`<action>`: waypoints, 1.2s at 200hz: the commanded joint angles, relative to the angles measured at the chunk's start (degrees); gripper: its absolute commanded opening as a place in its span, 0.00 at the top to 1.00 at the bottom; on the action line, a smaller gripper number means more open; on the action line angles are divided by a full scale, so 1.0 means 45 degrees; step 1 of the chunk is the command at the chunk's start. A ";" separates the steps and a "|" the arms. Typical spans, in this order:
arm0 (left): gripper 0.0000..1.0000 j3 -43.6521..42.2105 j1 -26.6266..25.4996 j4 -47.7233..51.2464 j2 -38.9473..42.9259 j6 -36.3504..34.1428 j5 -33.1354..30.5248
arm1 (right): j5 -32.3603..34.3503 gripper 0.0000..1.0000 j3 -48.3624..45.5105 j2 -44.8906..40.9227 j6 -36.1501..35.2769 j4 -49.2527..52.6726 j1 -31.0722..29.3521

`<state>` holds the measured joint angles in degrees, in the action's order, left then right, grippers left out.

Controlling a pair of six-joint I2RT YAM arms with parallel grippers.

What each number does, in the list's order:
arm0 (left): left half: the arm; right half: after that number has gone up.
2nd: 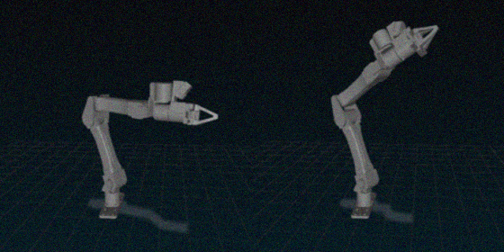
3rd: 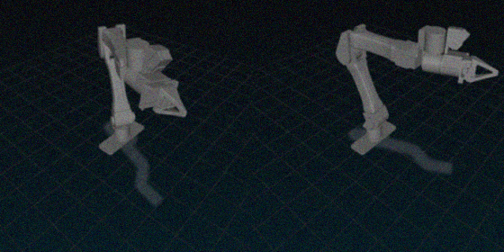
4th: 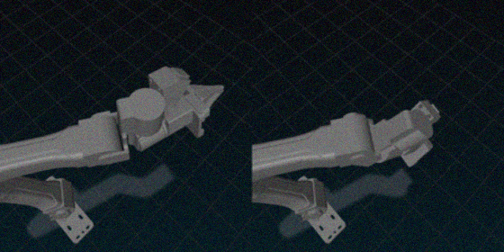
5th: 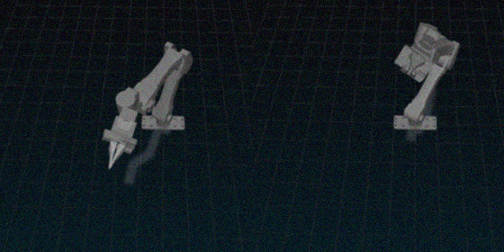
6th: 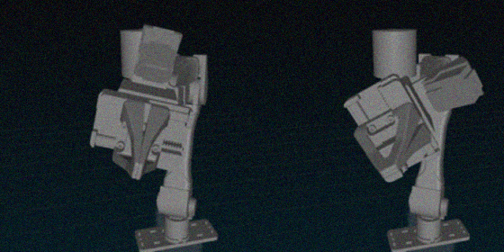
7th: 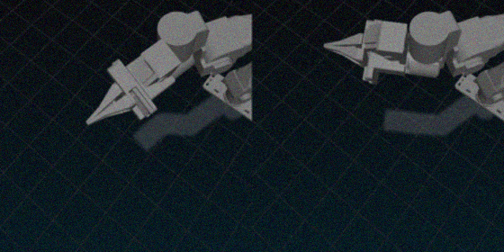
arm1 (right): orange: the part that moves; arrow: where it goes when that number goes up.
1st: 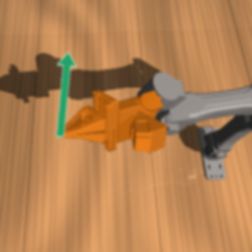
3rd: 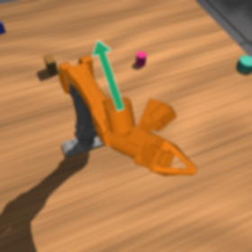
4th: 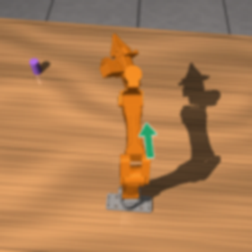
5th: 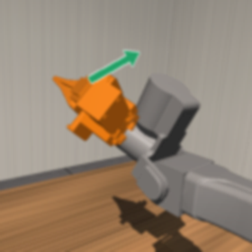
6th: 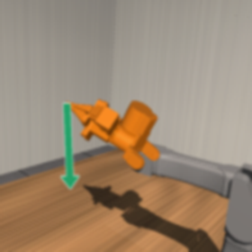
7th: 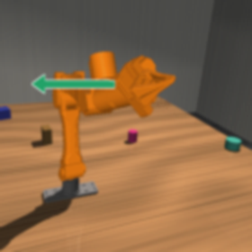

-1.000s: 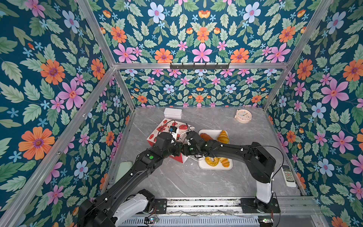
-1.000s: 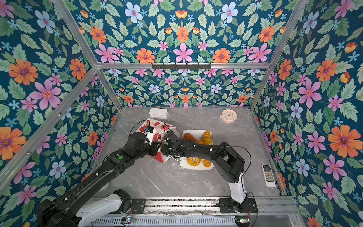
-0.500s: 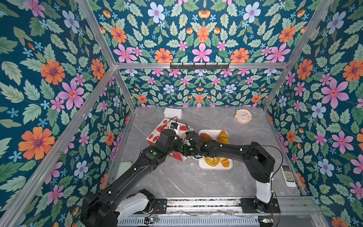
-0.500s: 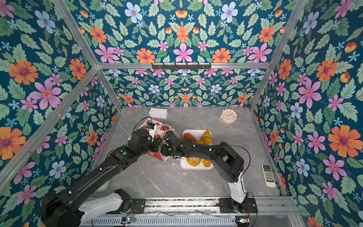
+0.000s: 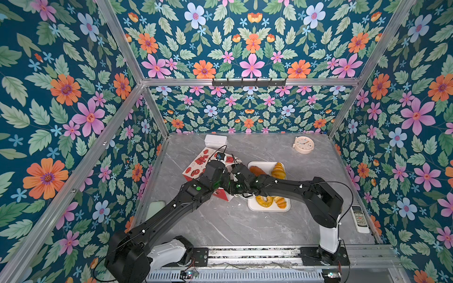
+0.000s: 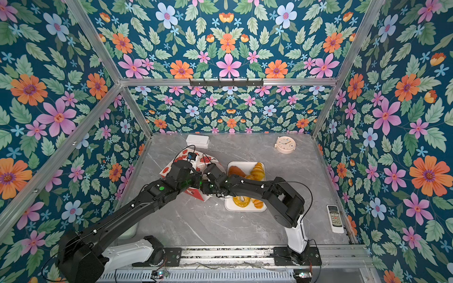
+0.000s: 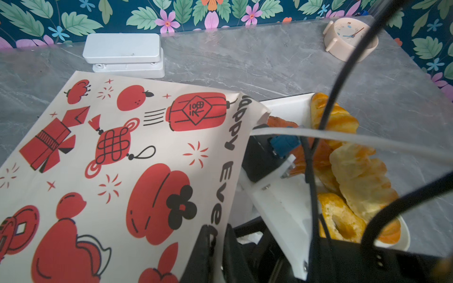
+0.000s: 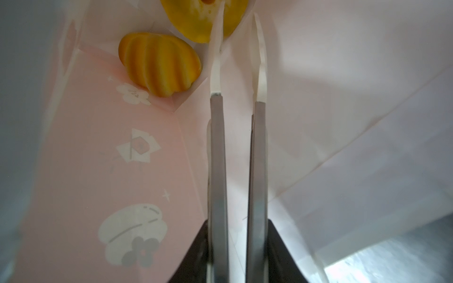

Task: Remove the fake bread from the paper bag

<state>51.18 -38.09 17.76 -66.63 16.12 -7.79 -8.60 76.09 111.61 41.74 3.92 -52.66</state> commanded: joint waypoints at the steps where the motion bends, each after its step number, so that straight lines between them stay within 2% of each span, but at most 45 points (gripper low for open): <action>1: 0.89 0.0130 0.0006 -0.0284 -0.0151 -0.0108 -0.0330 | -0.0003 0.67 0.0097 0.0022 -0.0113 -0.0363 -0.0025; 29: 0.92 0.0237 0.0006 -0.0411 -0.0324 -0.0076 -0.0279 | -0.0022 0.67 0.0094 0.0021 -0.0118 -0.0339 -0.0032; 55: 1.00 0.0494 0.0006 -0.0354 -0.0551 -0.0105 -0.0307 | -0.0042 0.67 0.0087 0.0037 -0.0153 -0.0340 -0.0034; 106: 1.00 0.0630 0.0006 -0.0201 -0.0531 -0.0042 0.0011 | -0.0098 0.66 -0.0179 -0.0199 -0.0188 -0.0364 -0.0020; 191: 1.00 -0.0272 0.0026 0.0081 0.1392 -0.0877 0.0414 | -0.0540 0.66 -0.2939 -0.3173 -0.0144 -0.0307 -0.0009; 240: 1.00 -0.0982 0.0026 -0.0059 0.2730 -0.1310 0.1085 | -0.0860 0.65 -0.3521 -0.4269 -0.0165 -0.0217 0.0003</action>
<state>47.81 -38.04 18.35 -56.69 11.86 -4.89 -10.61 60.27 93.23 41.58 4.38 -52.60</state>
